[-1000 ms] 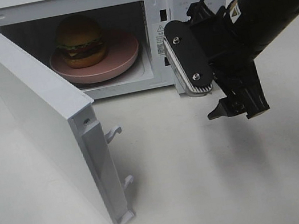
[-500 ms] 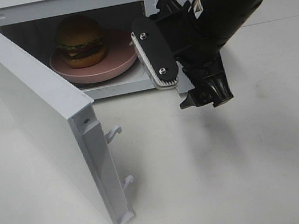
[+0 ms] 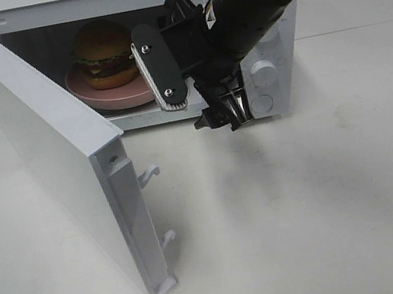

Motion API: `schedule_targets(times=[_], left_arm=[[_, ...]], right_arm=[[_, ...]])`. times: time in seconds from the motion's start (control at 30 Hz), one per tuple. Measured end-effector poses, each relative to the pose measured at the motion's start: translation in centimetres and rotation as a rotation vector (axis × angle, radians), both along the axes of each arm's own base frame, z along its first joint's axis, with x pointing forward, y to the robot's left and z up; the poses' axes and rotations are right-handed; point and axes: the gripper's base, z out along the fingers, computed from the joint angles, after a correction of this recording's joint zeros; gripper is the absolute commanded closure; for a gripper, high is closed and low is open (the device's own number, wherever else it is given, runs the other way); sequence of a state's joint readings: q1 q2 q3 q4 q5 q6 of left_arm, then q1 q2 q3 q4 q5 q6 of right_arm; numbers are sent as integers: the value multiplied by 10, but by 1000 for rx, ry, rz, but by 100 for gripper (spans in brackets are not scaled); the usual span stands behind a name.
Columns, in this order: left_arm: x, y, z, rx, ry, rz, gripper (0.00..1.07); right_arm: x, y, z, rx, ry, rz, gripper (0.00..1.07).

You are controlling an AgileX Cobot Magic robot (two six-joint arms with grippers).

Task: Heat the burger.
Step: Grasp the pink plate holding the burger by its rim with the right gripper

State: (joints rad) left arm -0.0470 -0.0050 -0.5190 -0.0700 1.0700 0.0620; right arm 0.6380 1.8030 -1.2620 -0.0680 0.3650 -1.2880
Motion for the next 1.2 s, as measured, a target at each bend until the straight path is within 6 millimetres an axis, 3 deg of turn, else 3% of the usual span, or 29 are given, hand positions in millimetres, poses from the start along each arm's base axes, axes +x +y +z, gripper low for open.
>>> schedule_targets(times=[1.2], left_arm=[[0,0,0,0,0,0,8]], right_arm=[[81,58,-61,11,-9,-45,18]])
